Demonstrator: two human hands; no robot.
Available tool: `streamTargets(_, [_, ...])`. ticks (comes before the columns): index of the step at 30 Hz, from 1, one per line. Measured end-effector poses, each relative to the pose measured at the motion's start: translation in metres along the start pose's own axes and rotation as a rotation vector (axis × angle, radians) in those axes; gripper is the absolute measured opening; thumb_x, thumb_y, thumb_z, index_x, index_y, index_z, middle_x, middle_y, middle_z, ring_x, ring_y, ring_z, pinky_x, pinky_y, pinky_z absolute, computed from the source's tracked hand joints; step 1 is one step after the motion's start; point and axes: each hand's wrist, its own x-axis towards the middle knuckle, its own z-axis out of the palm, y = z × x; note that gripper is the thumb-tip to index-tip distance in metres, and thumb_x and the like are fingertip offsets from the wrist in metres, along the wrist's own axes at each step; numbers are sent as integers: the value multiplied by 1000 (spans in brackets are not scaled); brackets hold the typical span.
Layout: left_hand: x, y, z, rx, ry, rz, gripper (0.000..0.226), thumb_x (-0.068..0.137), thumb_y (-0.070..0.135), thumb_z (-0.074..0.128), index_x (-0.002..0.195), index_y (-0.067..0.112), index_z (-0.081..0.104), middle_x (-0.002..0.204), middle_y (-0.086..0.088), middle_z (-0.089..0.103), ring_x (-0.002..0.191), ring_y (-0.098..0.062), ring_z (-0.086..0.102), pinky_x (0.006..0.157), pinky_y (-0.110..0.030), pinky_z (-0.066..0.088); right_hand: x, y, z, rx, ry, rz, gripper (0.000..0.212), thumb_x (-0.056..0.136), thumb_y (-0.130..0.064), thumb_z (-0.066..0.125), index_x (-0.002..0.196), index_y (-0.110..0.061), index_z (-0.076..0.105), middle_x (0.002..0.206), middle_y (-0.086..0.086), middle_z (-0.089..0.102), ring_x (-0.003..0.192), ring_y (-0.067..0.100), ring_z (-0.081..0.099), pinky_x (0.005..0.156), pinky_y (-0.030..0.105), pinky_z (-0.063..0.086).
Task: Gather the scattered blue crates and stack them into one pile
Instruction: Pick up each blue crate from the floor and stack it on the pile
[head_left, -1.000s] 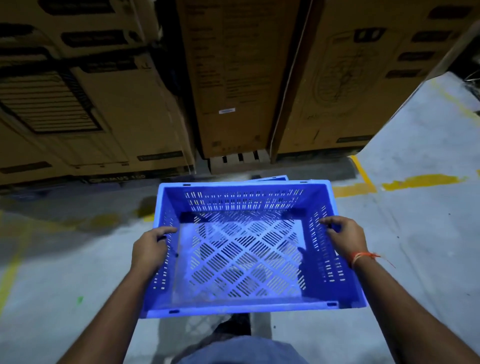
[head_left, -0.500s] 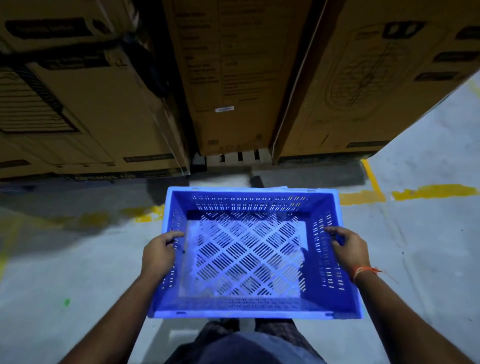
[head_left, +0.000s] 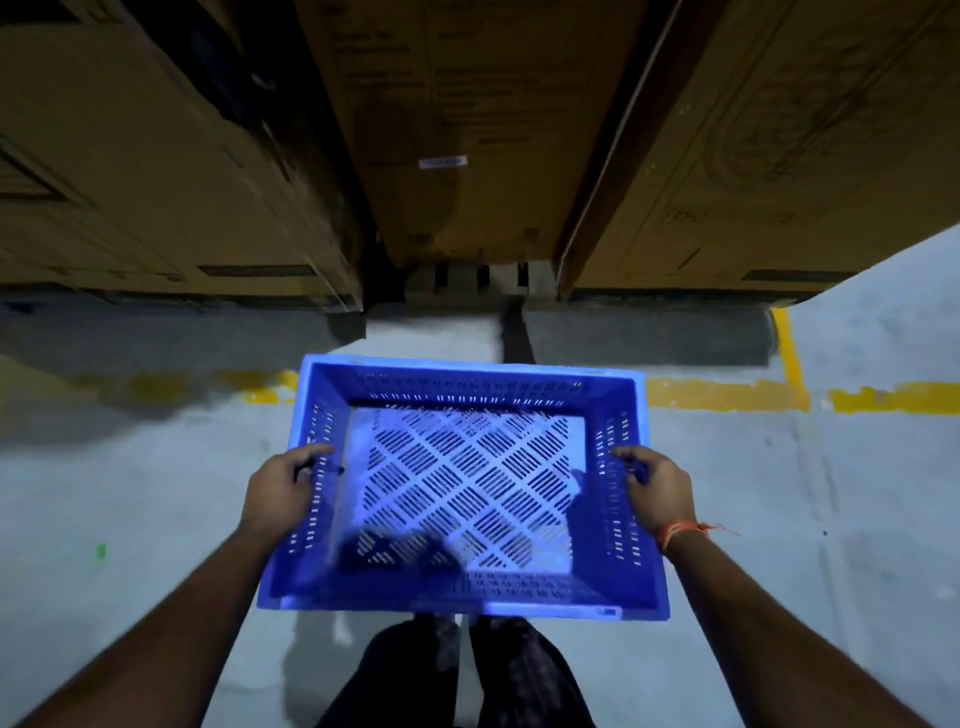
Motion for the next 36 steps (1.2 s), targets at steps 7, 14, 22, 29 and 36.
streamTargets(7, [41, -6, 36, 4, -1, -14, 48, 85, -7, 50, 118, 22, 71, 121, -8, 70, 114, -30, 64, 91, -35, 47, 51, 3, 18, -52, -22, -24, 39, 81, 3, 60, 110, -20, 72, 109, 10, 72, 97, 29, 67, 92, 30, 48])
streamTargets(14, [64, -13, 47, 16, -2, -23, 46, 86, -5, 50, 119, 19, 71, 120, -10, 70, 113, -32, 63, 91, -35, 47, 80, 4, 33, -80, -49, -76, 35, 82, 2, 63, 108, -19, 72, 104, 9, 73, 91, 26, 67, 90, 30, 49])
streamTargets(22, [84, -21, 59, 20, -19, -57, 49, 84, -6, 50, 120, 20, 70, 121, -9, 70, 115, -29, 63, 90, -31, 45, 94, 8, 50, -93, -72, -82, 32, 85, -4, 65, 114, -18, 69, 114, 14, 68, 99, 33, 65, 92, 36, 49])
streamTargets(29, [96, -26, 63, 36, -8, -65, 49, 84, -5, 49, 120, 20, 70, 117, -13, 70, 110, -32, 64, 90, -34, 47, 101, 6, 57, -143, -39, -122, 36, 83, -2, 64, 113, -20, 70, 110, 16, 70, 95, 36, 67, 89, 39, 51])
streamTargets(36, [100, -32, 66, 79, -23, -127, 48, 85, -1, 48, 122, 23, 69, 101, -21, 60, 95, -40, 62, 85, -35, 46, 104, 7, 73, -215, -9, -80, 38, 80, -3, 64, 112, -21, 71, 103, 18, 70, 89, 39, 67, 85, 38, 52])
